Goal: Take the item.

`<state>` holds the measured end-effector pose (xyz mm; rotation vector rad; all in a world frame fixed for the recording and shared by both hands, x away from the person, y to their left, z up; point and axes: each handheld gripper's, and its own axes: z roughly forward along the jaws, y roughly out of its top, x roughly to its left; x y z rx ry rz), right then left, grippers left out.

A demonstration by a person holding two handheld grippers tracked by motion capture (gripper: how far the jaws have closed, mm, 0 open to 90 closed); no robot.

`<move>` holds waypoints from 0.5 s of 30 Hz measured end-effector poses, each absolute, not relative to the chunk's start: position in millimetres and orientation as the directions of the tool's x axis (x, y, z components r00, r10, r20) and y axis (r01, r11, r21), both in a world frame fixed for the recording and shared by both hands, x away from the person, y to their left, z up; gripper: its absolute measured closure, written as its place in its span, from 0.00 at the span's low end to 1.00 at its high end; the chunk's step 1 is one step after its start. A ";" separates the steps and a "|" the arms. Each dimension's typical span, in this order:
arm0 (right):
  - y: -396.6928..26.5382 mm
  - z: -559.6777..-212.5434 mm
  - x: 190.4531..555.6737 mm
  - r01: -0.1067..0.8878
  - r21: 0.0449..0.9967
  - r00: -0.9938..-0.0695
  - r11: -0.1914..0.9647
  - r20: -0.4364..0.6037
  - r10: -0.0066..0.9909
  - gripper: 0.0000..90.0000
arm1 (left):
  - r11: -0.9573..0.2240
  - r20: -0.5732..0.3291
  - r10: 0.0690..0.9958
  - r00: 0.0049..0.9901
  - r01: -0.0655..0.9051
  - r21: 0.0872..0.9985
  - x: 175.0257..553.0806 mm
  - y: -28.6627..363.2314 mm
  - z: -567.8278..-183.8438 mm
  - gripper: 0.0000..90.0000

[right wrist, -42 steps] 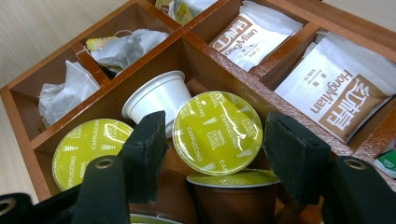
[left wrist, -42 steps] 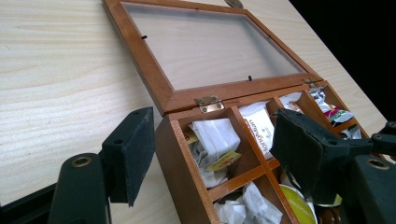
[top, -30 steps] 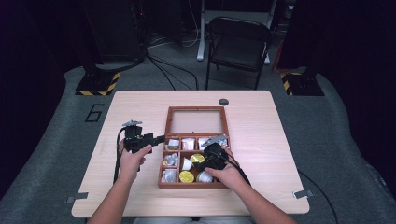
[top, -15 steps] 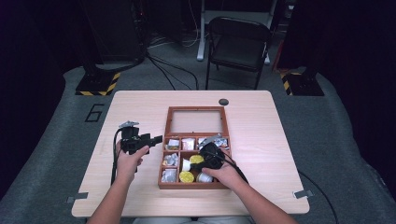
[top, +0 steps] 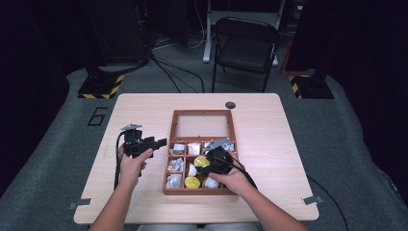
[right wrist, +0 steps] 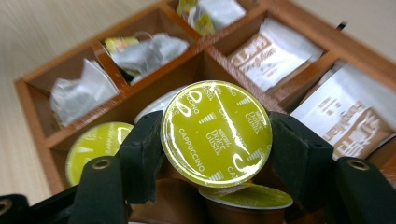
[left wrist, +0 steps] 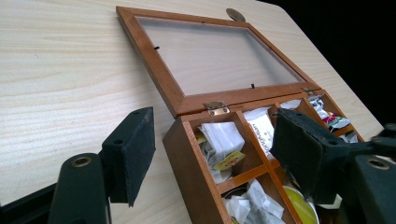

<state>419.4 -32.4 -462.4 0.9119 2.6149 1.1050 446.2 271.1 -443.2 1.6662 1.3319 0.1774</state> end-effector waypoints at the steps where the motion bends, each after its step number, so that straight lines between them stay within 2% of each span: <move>1: -34.4 -459.5 418.4 0.470 0.703 -0.802 0.534 0.088 0.591 0.42 | 0.064 -0.430 0.816 0.387 0.678 0.732 446.9 270.2 -443.2 0.33; 15: -57.6 -440.5 419.2 0.472 0.745 -0.770 0.472 0.088 0.632 0.42 | 0.052 -0.422 0.815 0.396 0.676 0.735 450.1 268.5 -441.9 0.33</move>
